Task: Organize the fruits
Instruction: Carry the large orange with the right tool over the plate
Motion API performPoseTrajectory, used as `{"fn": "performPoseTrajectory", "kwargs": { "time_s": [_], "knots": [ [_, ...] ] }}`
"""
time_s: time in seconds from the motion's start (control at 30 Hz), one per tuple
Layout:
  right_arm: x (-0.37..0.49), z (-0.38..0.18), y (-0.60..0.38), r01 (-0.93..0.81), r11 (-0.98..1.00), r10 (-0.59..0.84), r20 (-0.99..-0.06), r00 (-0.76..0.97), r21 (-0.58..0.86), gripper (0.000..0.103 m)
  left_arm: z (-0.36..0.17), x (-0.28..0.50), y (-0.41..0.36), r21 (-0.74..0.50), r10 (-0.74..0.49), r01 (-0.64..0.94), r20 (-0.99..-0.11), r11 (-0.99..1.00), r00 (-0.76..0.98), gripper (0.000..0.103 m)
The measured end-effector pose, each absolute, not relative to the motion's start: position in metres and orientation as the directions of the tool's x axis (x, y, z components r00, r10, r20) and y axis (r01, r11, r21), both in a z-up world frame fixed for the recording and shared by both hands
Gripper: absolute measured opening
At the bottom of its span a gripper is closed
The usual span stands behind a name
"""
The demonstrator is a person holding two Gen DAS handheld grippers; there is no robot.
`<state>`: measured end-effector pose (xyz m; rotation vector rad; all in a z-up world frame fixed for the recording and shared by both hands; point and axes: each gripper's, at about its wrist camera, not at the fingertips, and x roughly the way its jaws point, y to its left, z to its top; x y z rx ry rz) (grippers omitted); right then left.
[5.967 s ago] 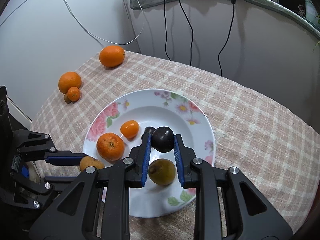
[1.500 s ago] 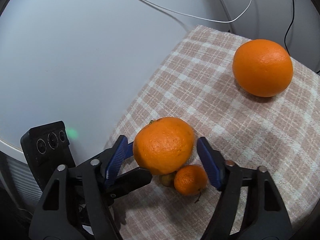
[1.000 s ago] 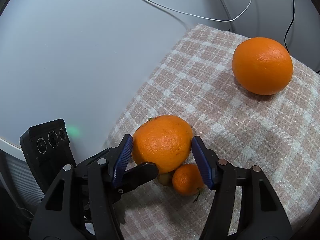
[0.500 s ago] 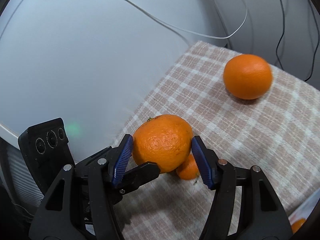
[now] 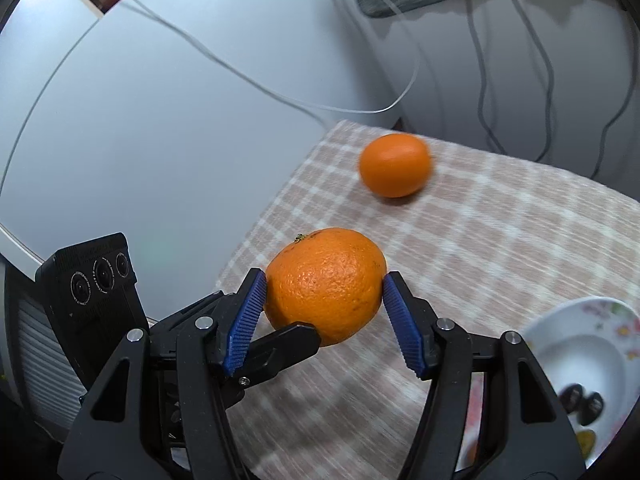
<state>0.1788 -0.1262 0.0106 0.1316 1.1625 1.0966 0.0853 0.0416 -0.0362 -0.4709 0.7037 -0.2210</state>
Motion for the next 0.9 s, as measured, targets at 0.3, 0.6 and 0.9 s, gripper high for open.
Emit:
{"fn": "performPoseTrajectory", "kwargs": {
  "time_s": [0.3,0.6,0.9],
  "knots": [
    [0.197,0.009,-0.189,-0.561,0.573,0.746,-0.663,0.056,0.598,0.064,-0.034,0.113,-0.015,-0.47,-0.416,0.132,-0.575,0.873,0.705,0.066],
    [0.217,-0.005,-0.245,-0.491,0.616,0.746,-0.657,0.11,0.617,0.064,-0.04,0.139,-0.064,-0.439,-0.452,0.198,-0.608,0.876,0.653,0.066],
    [0.233,-0.022,-0.271,-0.453,0.612,0.765,-0.631,0.131,0.648,0.064,-0.046,0.152,-0.093,-0.378,-0.43,0.227,-0.639,0.898,0.638,0.066]
  ]
}}
